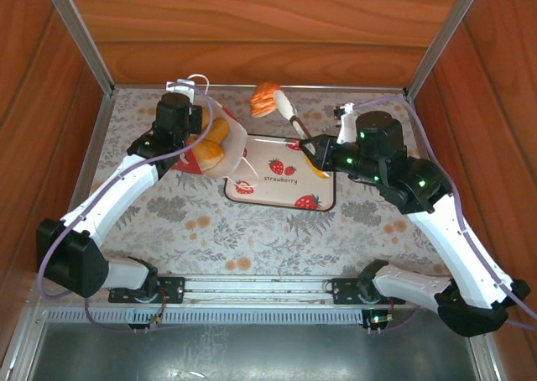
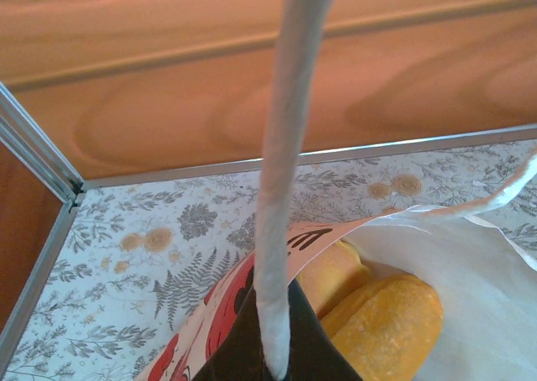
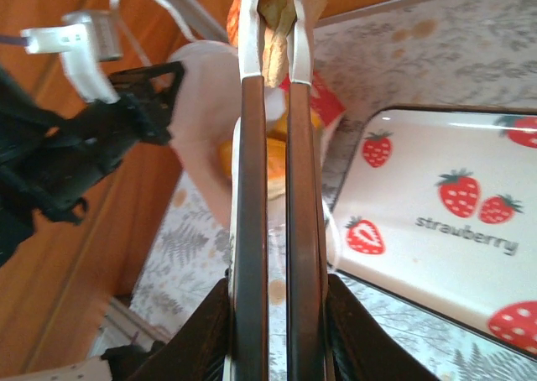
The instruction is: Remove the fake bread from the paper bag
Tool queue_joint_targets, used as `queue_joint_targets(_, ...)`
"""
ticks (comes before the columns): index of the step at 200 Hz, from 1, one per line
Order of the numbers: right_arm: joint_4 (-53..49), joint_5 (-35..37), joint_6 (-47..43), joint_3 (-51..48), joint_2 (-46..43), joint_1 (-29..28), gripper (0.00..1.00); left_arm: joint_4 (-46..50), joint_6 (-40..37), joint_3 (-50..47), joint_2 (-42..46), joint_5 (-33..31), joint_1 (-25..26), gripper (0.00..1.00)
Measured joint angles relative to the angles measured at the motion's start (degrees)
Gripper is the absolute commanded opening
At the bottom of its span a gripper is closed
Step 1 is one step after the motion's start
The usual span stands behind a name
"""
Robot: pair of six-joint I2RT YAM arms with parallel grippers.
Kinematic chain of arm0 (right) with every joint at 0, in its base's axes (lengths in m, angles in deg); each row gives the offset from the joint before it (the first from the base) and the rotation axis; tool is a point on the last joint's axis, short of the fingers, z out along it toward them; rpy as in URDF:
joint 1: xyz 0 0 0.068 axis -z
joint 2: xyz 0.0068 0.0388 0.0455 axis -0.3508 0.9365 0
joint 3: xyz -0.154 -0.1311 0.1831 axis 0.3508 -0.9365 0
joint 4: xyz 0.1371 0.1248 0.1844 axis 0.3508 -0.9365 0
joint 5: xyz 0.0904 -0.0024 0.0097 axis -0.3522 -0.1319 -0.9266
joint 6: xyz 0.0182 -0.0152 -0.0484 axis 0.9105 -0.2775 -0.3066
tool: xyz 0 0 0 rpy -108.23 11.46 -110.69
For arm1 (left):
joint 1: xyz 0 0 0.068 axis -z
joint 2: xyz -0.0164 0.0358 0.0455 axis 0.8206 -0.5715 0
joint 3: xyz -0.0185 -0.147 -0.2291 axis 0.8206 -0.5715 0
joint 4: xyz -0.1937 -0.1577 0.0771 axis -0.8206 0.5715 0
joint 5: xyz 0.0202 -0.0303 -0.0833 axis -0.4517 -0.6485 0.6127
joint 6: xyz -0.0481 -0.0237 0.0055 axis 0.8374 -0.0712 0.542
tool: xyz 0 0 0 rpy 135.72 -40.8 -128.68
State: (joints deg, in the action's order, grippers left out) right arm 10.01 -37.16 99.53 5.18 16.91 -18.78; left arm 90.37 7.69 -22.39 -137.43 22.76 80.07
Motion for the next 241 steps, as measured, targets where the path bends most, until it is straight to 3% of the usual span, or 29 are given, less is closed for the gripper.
queue_joint_targets(70, -0.7, 0.24, 3.04, -13.73, -0.22, 7.15, 0.12, 0.17, -0.02, 0.0, 0.09, 0.07, 0.0, 0.0)
queue_joint_targets(241, 13.22, -3.15, 9.46, -23.17, 8.39, 7.98, 0.13, 1.18, -0.04, -0.02, 0.74, 0.22, 0.0, 0.0)
